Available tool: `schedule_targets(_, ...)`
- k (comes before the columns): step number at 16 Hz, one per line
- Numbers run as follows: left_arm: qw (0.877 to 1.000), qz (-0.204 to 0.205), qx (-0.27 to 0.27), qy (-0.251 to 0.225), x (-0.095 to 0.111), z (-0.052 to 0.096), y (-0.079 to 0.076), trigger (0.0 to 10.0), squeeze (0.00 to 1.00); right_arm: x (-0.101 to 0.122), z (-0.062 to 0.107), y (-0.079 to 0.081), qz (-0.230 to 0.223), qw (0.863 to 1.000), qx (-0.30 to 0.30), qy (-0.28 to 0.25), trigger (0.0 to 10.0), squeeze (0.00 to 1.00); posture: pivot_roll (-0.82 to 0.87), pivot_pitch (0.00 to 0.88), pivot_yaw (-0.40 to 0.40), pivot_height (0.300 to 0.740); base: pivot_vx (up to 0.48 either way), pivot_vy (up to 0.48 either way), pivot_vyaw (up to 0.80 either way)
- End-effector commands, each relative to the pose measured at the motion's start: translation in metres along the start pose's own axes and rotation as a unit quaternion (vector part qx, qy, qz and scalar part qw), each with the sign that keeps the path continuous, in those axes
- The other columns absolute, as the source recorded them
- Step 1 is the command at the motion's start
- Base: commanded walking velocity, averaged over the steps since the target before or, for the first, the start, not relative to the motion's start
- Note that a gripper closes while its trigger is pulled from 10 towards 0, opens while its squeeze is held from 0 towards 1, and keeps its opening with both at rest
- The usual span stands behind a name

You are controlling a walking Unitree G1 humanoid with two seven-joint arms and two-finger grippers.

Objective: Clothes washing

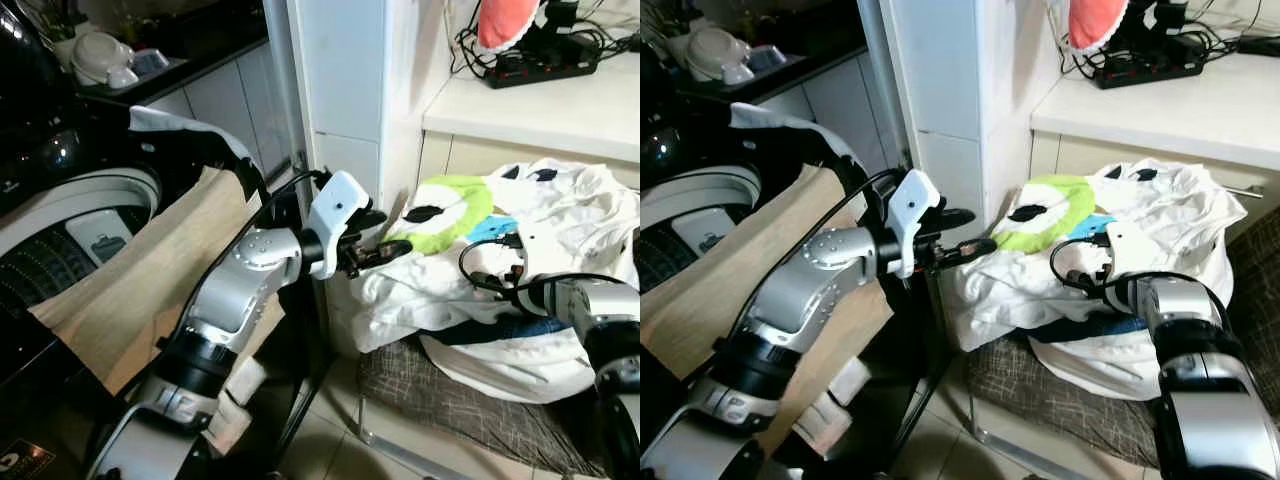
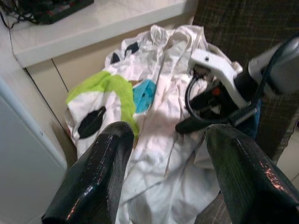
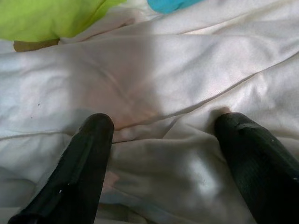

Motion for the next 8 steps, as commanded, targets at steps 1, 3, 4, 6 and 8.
schedule_targets(1,1.0,-0.001,0.002,0.01,-0.0034,0.0033,0.0001,10.0,0.0,-0.0077,-0.0038,0.0055,-0.001,1.0,0.009,0.018,10.0,0.0,-0.06,0.0,0.116,0.74,0.0,0.0,0.0)
schedule_targets(3,1.0,-0.004,0.01,0.009,-0.0032,0.0041,0.0021,10.0,0.0,-0.0031,-0.0044,0.0015,0.0,1.0,0.004,0.005,0.0,0.0,-0.06,0.0,0.116,0.74,0.0,0.0,0.0)
schedule_targets(4,1.0,-0.003,0.012,0.009,-0.0024,0.0043,0.0022,10.0,0.0,-0.0011,-0.0043,0.0009,0.0,1.0,0.004,0.002,0.0,0.0,-0.06,0.0,0.119,0.74,0.0,0.0,0.0)
schedule_targets(6,1.0,-0.002,0.011,0.008,-0.0007,0.0044,0.0014,10.0,0.0,0.0019,-0.004,0.0001,-0.002,1.0,0.004,-0.003,0.0,0.0,-0.06,0.0,0.122,0.74,0.0,0.0,0.0)
schedule_targets(8,1.0,-0.001,0.008,0.007,-0.0009,0.0039,0.0001,10.0,0.0,0.0008,-0.0043,-0.0017,-0.001,1.0,0.002,-0.004,0.0,0.0,-0.06,0.0,0.123,0.74,0.0,0.0,0.0)
Point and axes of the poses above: a point about 5 cm out from each wrist's last joint towards the gripper, its own z axis pointing back from the gripper into the wrist, its own x axis along the axis of the wrist's last joint, y = z × x, the point moved 5 cm from there along -z, pointing out of the wrist towards the gripper, and after that the axes turned 8 degrees about -z, right-handed, at the moved point
